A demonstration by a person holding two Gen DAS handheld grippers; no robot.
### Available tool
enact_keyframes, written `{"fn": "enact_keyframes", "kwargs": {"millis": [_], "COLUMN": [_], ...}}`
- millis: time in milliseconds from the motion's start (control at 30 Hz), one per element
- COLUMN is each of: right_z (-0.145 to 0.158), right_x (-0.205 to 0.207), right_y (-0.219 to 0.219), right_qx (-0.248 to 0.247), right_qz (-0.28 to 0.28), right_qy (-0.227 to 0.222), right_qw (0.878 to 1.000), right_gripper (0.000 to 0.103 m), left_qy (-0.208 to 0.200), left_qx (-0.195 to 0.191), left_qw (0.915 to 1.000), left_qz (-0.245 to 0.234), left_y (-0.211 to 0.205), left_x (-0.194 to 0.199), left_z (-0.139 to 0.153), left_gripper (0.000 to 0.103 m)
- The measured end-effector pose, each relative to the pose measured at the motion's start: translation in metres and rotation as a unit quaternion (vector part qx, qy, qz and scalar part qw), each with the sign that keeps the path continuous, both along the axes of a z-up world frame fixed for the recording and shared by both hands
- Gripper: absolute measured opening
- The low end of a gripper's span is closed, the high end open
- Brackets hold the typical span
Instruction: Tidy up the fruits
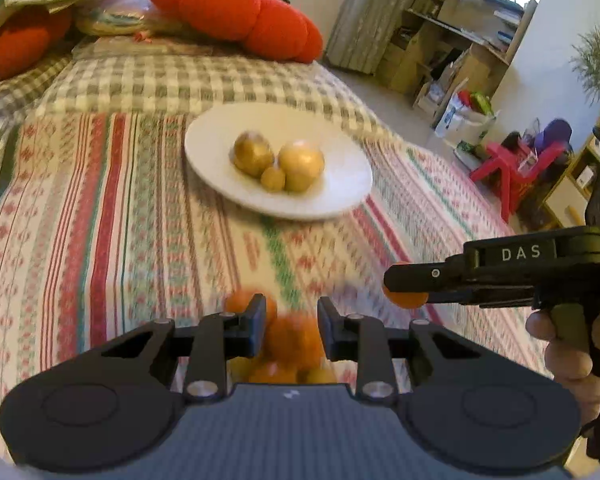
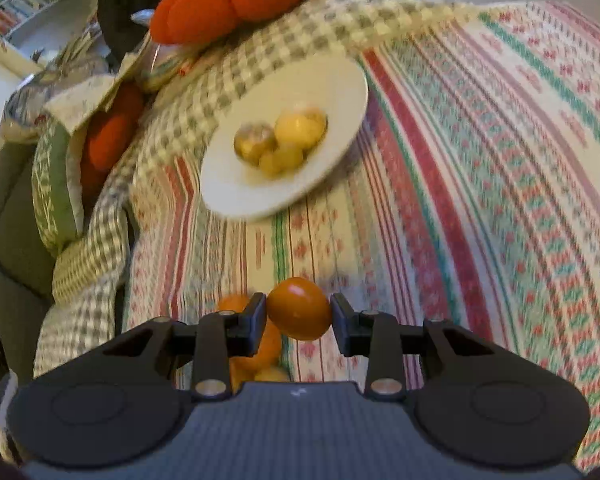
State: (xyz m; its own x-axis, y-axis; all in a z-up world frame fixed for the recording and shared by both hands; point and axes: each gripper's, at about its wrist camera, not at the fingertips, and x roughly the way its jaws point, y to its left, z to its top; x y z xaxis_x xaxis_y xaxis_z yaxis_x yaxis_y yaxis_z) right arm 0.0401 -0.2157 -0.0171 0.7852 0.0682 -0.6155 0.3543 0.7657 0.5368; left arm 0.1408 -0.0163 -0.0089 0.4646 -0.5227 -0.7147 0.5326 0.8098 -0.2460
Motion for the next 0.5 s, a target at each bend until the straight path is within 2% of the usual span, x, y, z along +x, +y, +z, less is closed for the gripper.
{"fn": "enact_keyframes", "kwargs": {"millis": [233, 500], "right_z": [0.014, 0.02], "right_x": [0.027, 0.061], "right_y": [-0.025, -0.041], "right_qx": [-0.004, -0.023], "right_qz": [-0.01, -0.016], "right_qy": [-0.012, -0.007], "right_qw": [1.0, 1.0], "right_gripper": [0.031, 0.031], "left_qy": [-0.001, -0.017], "left_qx": [-0.013, 0.017], "left_qw": [0.9999, 0.9995], "left_qz": [0.004, -0.023], "left_y": [-0.024, -0.055], "left_x": [0.041, 0.075], "left_z": [0.006, 0.005], "left_gripper": [0.005, 0.005]}}
